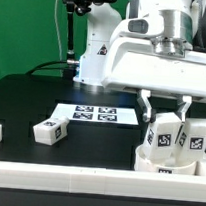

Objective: Assemble stool

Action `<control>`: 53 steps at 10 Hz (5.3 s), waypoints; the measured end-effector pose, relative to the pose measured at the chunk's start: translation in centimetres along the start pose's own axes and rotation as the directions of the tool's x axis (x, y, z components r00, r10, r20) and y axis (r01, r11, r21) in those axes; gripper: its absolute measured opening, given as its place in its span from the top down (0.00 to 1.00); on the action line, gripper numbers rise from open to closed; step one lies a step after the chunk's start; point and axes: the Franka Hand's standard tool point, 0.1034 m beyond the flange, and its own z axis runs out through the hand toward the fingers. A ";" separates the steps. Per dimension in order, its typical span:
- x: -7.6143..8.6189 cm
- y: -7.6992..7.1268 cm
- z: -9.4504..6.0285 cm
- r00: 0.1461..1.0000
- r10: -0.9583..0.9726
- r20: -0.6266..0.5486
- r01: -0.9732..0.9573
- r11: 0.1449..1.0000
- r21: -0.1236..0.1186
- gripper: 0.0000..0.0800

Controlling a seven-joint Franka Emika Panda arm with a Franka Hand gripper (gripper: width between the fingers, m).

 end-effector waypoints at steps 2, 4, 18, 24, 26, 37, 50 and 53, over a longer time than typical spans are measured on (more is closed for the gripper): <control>0.1 0.0 0.0 1.000 0.001 0.000 -0.001 1.000 0.000 0.25; 1.0 0.1 -1.0 1.000 0.013 0.013 -0.013 1.000 0.012 0.21; 0.8 -0.3 -2.5 0.853 0.038 0.521 -0.119 0.985 0.123 0.19; 1.0 0.2 -1.5 0.841 -0.161 0.516 0.048 0.973 0.225 0.19; 1.3 0.5 -1.1 0.834 -0.309 0.457 0.188 0.938 0.293 0.19; 0.8 1.7 -0.2 0.331 -0.935 0.124 0.796 0.348 0.496 0.19; 0.0 1.0 0.6 0.257 -0.958 0.123 0.813 0.284 0.509 0.58; -0.1 1.0 0.6 0.409 -0.886 0.218 0.748 0.462 0.477 0.58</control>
Offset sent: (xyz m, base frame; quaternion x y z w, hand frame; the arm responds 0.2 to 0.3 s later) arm -0.0031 0.0021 0.0225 0.0218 -0.0326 0.0405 0.9984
